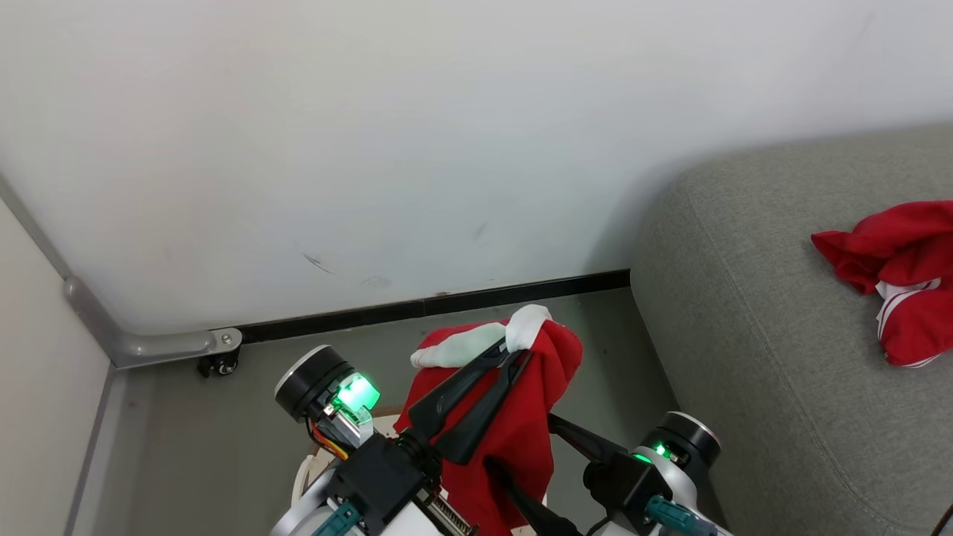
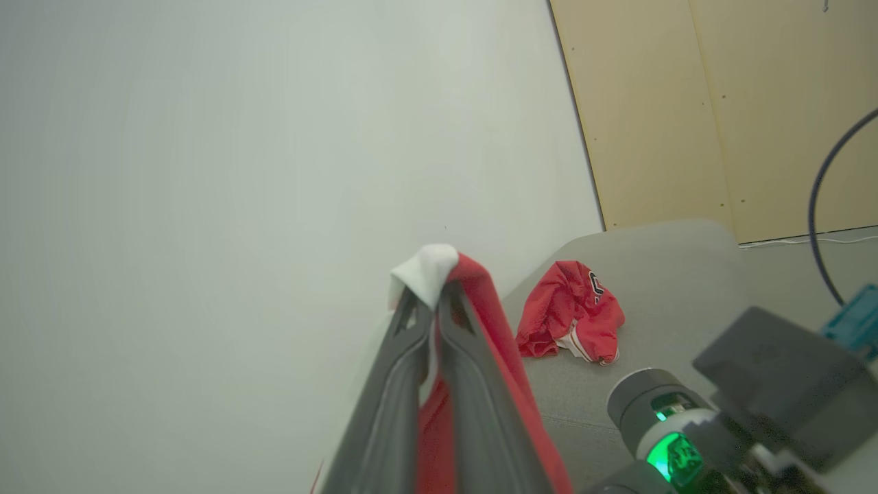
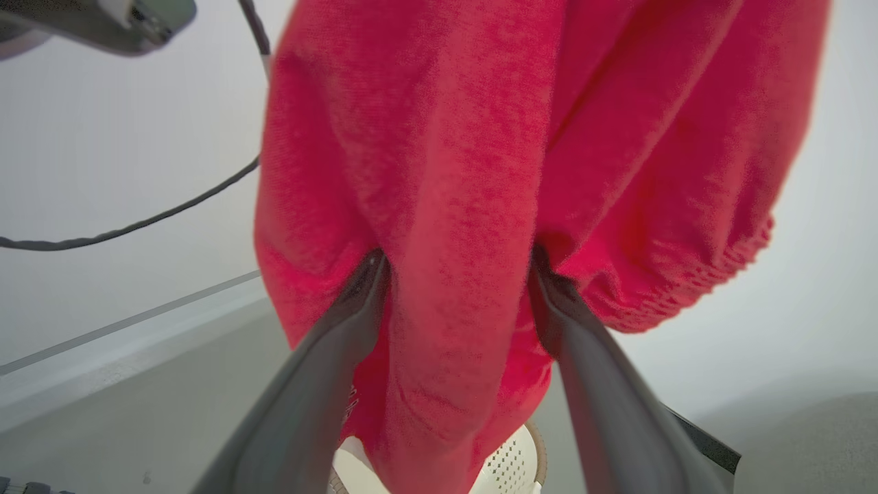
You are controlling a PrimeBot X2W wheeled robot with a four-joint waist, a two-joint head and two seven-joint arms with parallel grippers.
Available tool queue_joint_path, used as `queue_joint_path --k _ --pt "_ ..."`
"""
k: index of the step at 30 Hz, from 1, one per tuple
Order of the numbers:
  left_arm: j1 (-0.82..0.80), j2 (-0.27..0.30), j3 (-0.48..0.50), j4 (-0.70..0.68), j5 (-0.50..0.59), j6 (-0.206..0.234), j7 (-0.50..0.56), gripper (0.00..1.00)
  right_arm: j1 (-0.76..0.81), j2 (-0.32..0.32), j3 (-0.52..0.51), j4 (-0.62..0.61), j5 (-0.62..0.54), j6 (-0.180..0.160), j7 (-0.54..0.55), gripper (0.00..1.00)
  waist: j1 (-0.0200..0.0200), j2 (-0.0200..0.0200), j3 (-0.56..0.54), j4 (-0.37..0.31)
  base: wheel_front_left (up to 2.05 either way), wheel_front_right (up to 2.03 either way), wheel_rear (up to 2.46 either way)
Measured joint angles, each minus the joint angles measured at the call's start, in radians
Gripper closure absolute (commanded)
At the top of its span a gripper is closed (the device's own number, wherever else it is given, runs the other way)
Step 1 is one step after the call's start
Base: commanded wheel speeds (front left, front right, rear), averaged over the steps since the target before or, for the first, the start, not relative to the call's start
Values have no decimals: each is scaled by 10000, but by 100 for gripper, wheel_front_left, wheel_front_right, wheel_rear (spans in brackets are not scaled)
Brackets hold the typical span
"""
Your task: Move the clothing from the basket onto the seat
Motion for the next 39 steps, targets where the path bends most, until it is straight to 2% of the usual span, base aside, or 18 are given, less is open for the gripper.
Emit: queue_joint_path --k 9,10,11,12,23,39 --pt "-8 19 -525 -54 -4 0 0 100 -222 130 -86 533 2 2 0 0 0 0 -34 96 0 0 0" --pt "-10 21 -554 -59 -4 0 0 100 -221 148 -184 623 8 2 0 12 0 0 -37 109 0 0 0" --pt "-11 21 -573 -67 -6 0 0 100 -221 157 -265 685 38 2 0 72 0 0 -40 123 0 0 0" --pt "-12 25 -589 -79 -6 0 0 100 -221 157 -326 719 63 2 0 100 0 0 -42 139 0 0 0" --pt "-2 157 -378 115 -21 0 0 100 -208 303 -965 941 428 2 0 100 0 0 -95 254 0 0 0" --pt "452 431 146 1467 8 117 0 100 -180 405 -1898 663 1768 0 2 100 0 0 -169 165 0 0 0"
